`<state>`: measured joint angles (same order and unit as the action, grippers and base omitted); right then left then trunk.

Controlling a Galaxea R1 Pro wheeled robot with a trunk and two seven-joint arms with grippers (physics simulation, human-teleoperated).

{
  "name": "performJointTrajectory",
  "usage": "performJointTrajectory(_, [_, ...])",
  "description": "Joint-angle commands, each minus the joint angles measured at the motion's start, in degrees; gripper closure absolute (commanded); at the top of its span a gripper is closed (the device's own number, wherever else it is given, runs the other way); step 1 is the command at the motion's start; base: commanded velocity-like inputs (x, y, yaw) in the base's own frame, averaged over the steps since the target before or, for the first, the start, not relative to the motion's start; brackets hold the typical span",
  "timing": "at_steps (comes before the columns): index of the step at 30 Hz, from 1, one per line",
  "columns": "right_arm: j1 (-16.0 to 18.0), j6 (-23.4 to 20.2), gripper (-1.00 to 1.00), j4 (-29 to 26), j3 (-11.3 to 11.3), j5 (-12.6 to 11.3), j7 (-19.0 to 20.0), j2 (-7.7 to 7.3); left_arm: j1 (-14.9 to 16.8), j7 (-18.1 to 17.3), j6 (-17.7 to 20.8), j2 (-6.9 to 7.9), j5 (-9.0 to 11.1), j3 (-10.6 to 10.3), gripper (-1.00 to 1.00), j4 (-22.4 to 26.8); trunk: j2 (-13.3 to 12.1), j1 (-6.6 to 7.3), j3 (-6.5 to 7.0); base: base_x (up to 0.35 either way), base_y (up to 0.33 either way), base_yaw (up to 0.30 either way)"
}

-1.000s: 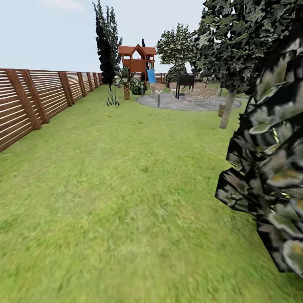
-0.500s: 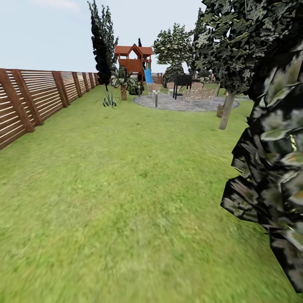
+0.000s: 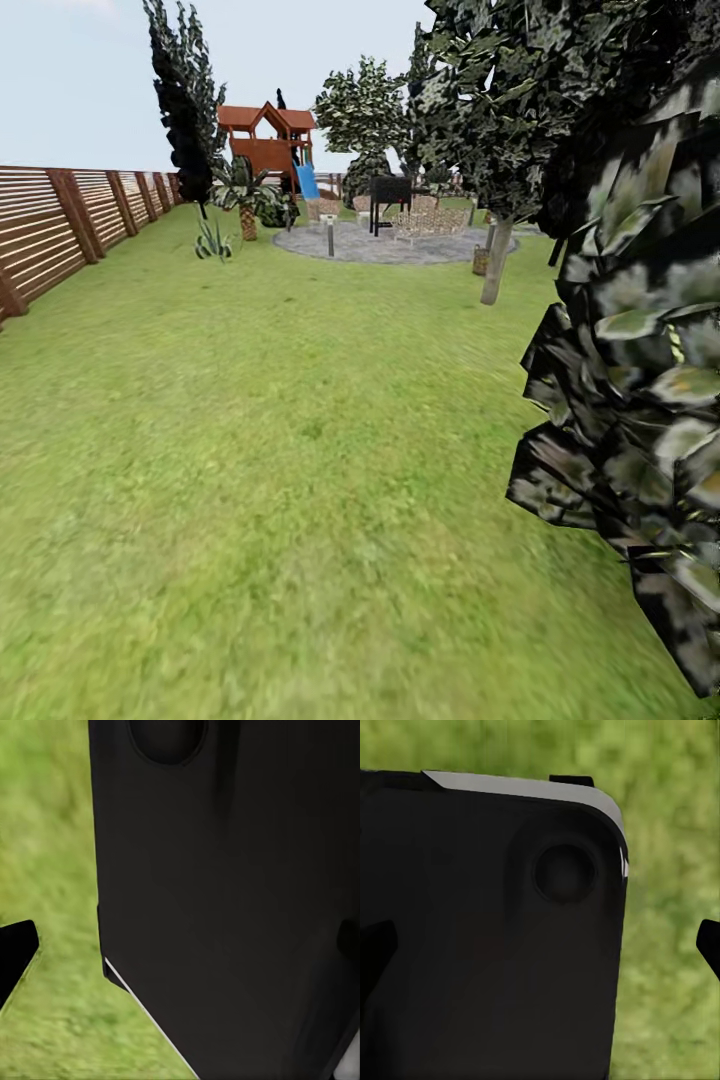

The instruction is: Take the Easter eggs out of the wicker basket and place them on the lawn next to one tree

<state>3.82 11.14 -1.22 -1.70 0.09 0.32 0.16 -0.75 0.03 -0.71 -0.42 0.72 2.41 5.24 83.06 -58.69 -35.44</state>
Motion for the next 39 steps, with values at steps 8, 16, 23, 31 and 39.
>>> performJointTrajectory(8, [0.04, 0.20, -1.00, 0.07, -0.14, 0.00, 0.03, -0.07, -0.04, -0.01, -0.06, -0.02, 0.07, 0.23, -1.00, 0.09, 0.02, -0.03, -0.04, 0.325, 0.143, -0.280])
performJointTrajectory(16, [0.04, 0.20, -1.00, 0.07, -0.30, 0.41, 0.03, -0.11, -0.04, 0.01, -0.06, -0.02, 0.07, 0.24, -1.00, 0.11, 0.02, -0.03, -0.04, 0.318, 0.157, -0.080])
performJointTrajectory(23, [0.04, 0.19, -1.00, 0.14, -0.37, 0.41, 0.00, -0.04, -0.04, 0.02, -0.07, -0.02, 0.07, 0.23, -1.00, 0.06, 0.02, -0.03, -0.04, 0.314, 0.162, -0.001])
performJointTrajectory(31, [0.04, 0.20, -1.00, 0.07, -0.32, 0.37, 0.03, 0.06, -0.04, -0.02, -0.02, -0.02, 0.07, 0.23, -1.00, 0.06, 0.02, -0.03, -0.04, 0.314, 0.162, 0.000])
performJointTrajectory(39, [0.04, 0.20, -1.00, 0.07, -0.32, 0.44, 0.03, 0.02, -0.04, -0.03, -0.03, -0.02, 0.07, 0.23, -1.00, 0.04, 0.02, -0.03, -0.04, 0.314, 0.162, 0.000])
